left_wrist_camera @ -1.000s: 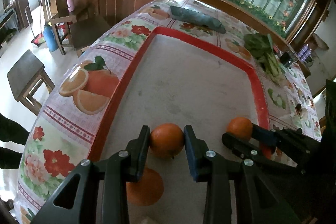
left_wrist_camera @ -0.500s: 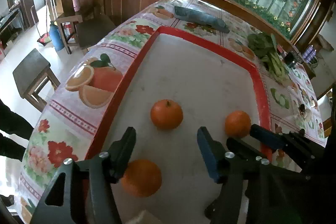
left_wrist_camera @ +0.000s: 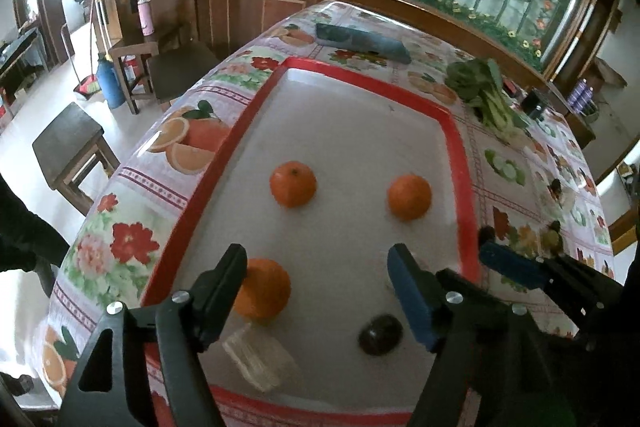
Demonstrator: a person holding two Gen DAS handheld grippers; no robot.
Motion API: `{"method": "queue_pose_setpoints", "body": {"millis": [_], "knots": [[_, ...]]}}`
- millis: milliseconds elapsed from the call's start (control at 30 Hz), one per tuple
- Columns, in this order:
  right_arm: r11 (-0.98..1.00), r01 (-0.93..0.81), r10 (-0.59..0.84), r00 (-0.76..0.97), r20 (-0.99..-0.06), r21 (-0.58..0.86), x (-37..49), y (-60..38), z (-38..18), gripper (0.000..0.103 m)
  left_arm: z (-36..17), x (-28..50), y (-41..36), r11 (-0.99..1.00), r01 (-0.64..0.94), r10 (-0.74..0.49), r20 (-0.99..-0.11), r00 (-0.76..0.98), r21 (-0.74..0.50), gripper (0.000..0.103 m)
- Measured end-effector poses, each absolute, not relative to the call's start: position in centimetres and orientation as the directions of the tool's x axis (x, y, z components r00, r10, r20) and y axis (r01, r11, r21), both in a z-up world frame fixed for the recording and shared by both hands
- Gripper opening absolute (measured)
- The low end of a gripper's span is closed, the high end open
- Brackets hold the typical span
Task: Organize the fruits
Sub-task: 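Move both open grippers back toward the fruit pile, then grasp an orange with the right gripper while the left gripper grasps a dark red date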
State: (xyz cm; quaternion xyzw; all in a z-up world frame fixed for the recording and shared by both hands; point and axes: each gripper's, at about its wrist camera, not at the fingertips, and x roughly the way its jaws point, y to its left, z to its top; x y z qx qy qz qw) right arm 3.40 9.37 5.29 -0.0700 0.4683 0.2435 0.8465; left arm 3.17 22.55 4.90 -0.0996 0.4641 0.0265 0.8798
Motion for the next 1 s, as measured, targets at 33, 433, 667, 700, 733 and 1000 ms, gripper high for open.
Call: {"method": "queue_pose_setpoints", "body": {"millis": [33,433,667,700,733,1000], "knots": [[0.871,-0.478,0.348,0.442,-0.827,0.111,3.0,9.2,5.3,0.046,5.0,2.9,22.2,0.98,-0.133,-0.049,-0.822,0.568,-0.149,0.076],[0.916,-0.374,0.319,0.462,-0.827,0.145,0.1,1.6,5.6,0.048,5.9,1.5,15.4,0.986,-0.017,-0.125,-0.817,0.563,-0.163,0.077],[0.958,-0.228,0.267,0.486,-0.832,0.175,-0.4,-5.8,5.0,0.049,6.0,1.3,9.3,0.985,0.086,-0.17,-0.821,0.545,-0.147,0.078],[0.962,-0.211,0.26,0.49,-0.832,0.176,-0.4,-6.8,4.9,0.049,5.9,1.3,8.3,0.984,0.101,-0.178,-0.823,0.539,-0.146,0.078],[0.966,-0.185,0.248,0.495,-0.833,0.178,-0.5,-8.2,4.8,0.049,5.8,1.3,7.4,0.983,0.114,-0.182,-0.826,0.533,-0.144,0.079],[0.985,-0.077,0.172,0.519,-0.837,0.154,-0.7,-15.2,4.3,0.05,5.0,1.2,1.6,0.973,0.195,-0.204,-0.845,0.494,-0.121,0.079]]}}
